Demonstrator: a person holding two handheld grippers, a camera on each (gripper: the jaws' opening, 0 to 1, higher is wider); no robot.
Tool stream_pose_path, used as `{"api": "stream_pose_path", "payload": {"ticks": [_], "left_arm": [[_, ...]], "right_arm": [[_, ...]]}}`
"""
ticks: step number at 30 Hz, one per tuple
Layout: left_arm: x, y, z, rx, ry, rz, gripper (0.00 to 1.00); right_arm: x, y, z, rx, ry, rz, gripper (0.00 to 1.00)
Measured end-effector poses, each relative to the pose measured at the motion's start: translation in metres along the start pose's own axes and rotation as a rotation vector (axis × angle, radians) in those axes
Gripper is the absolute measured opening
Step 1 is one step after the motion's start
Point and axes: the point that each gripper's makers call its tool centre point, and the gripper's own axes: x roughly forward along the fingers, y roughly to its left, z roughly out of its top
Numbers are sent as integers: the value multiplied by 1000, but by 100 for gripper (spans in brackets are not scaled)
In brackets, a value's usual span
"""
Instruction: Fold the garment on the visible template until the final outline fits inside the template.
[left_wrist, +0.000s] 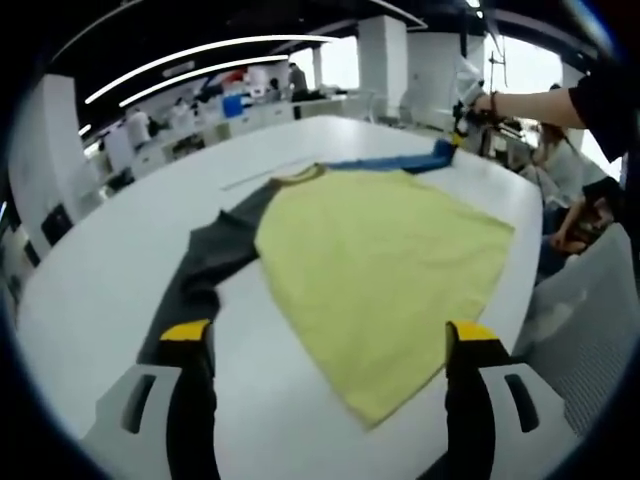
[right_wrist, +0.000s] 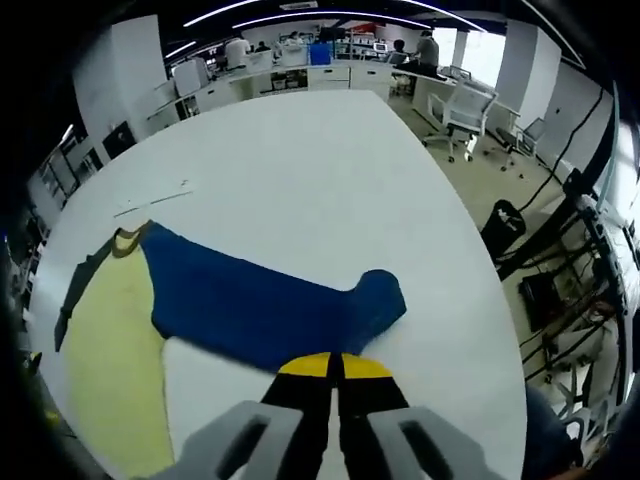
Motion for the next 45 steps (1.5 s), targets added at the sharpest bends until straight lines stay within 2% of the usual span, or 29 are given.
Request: {"api": "stream_pose_path", "payload": {"ticks": [11,19,26,37,45], "left_arm": [[-2,0,1,-2,-7,3,94],[-4,0,2,11,-9,7,94],[-6,0,2,13,-16,15,95],[-7,1,2,16,-11,16,95],[-10,0,-1,15,-11,18,95]], "right_arm": [[-5,29,22,-37,-31,63,0],[-13,53,28,-59,-44,94,0],[-19,80,36,-50,-62,149,0],[-21,112,51,-92,-73,202,0],[-24,139,54,-117,-82,240,0]]}}
